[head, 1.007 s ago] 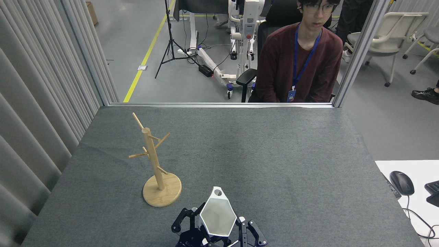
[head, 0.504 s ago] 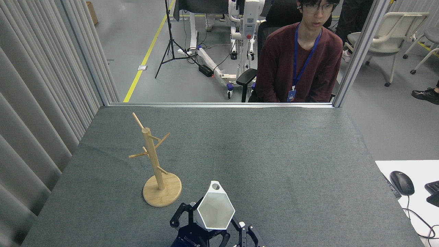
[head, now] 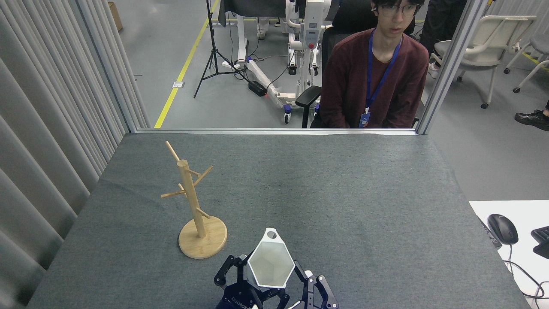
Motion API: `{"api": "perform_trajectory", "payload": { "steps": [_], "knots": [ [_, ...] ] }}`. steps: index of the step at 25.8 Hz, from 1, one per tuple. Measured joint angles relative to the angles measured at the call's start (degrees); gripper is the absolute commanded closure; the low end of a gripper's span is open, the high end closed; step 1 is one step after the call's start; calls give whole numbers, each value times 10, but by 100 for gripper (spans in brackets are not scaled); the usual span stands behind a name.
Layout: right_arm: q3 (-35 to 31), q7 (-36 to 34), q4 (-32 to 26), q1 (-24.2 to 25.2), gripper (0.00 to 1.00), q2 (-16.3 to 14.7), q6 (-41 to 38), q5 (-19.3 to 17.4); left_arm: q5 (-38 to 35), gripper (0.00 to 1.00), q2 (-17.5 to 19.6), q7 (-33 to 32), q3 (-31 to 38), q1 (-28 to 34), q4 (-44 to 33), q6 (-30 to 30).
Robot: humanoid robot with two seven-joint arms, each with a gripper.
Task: Hang cup on storage rack
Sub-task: 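Grasp the cup with the left gripper and open the right gripper, then withdraw the right gripper and carry the cup toward the wooden stand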
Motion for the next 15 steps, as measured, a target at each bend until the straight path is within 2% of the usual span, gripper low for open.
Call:
{"api": "perform_trajectory", "payload": {
  "steps": [4,6,8,10,11,13,15],
  "knots": [
    [0,-45,-11,-1,1,2,-5,-2,-1,54,0,-5,0,0,1,0],
    [-5,-73,-16,-5,1,5,-1,-18,-1,54,0,-4,0,0,3,0],
    [-34,-99,-19,-17,1,12,18,-67,-1,54,0,-4,0,0,5,0],
    [-93,-100,-17,-37,1,20,45,-139,-1,54,0,-3,1,0,6,0],
    [-125,-74,-13,-47,1,23,61,-175,0,54,0,-2,3,1,5,0],
    [-186,0,2,-63,1,24,84,-219,0,54,1,-2,11,2,3,1],
    [-235,64,26,-72,1,15,97,-232,1,54,3,-1,26,3,-3,1]
  ]
}}
